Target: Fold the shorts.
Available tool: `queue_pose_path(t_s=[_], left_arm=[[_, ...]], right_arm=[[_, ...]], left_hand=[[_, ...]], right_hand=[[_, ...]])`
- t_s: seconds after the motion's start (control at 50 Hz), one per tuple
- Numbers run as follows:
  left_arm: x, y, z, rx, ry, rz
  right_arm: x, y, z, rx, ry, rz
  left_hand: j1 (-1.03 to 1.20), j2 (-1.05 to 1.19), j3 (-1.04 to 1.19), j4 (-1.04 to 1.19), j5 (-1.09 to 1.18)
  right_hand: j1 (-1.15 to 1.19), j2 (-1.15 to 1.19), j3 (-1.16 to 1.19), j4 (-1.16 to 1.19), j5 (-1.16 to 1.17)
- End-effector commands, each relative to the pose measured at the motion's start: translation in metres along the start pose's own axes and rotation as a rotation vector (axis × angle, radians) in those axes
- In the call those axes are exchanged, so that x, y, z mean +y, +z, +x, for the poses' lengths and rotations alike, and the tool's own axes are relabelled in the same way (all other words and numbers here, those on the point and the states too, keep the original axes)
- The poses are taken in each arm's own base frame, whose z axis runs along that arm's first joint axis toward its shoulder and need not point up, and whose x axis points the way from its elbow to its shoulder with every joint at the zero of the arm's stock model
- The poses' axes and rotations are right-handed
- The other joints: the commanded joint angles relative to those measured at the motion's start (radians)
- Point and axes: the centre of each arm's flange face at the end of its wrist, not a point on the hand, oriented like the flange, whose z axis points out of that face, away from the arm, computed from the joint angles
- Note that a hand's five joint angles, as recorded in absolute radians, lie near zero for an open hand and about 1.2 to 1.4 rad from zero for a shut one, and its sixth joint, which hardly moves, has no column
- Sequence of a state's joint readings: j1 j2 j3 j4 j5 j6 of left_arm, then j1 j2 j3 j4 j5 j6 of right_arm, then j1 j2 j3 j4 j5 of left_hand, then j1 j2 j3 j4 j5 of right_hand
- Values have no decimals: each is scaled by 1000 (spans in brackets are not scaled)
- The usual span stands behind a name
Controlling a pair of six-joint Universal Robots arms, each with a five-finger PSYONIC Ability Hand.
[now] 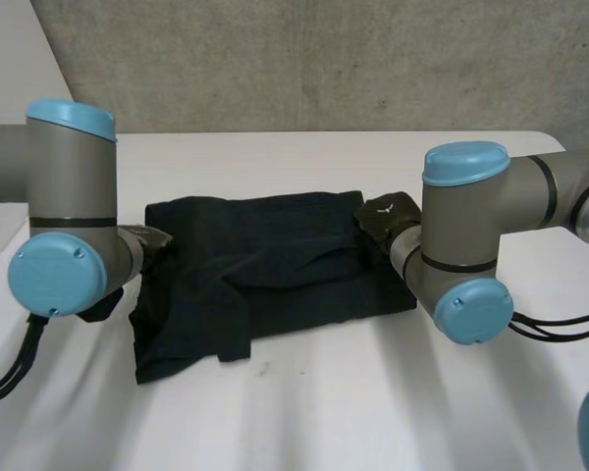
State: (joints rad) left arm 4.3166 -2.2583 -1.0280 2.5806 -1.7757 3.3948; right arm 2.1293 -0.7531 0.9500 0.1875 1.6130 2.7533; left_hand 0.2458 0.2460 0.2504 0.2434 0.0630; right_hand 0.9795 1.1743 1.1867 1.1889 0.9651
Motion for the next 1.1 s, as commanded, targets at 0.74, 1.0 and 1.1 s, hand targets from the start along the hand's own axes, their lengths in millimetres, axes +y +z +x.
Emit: queue_pose_path(t_s=[0.74, 1.0, 1.1], left_arm=[[19, -40, 90, -33, -221, 338], [16, -36, 65, -86, -227, 318], [10, -65, 48, -74, -112, 285]], right_arm=[[9, -30, -2, -4, 61, -3], [-2, -43, 4, -7, 27, 28], [-25, -63, 10, -9, -119, 99]], left_hand=[[457, 457, 452, 459, 465], [819, 819, 815, 821, 827], [819, 819, 815, 821, 827]], right_hand=[[417, 222, 210, 207, 257], [417, 222, 210, 207, 257], [417, 222, 210, 207, 257]])
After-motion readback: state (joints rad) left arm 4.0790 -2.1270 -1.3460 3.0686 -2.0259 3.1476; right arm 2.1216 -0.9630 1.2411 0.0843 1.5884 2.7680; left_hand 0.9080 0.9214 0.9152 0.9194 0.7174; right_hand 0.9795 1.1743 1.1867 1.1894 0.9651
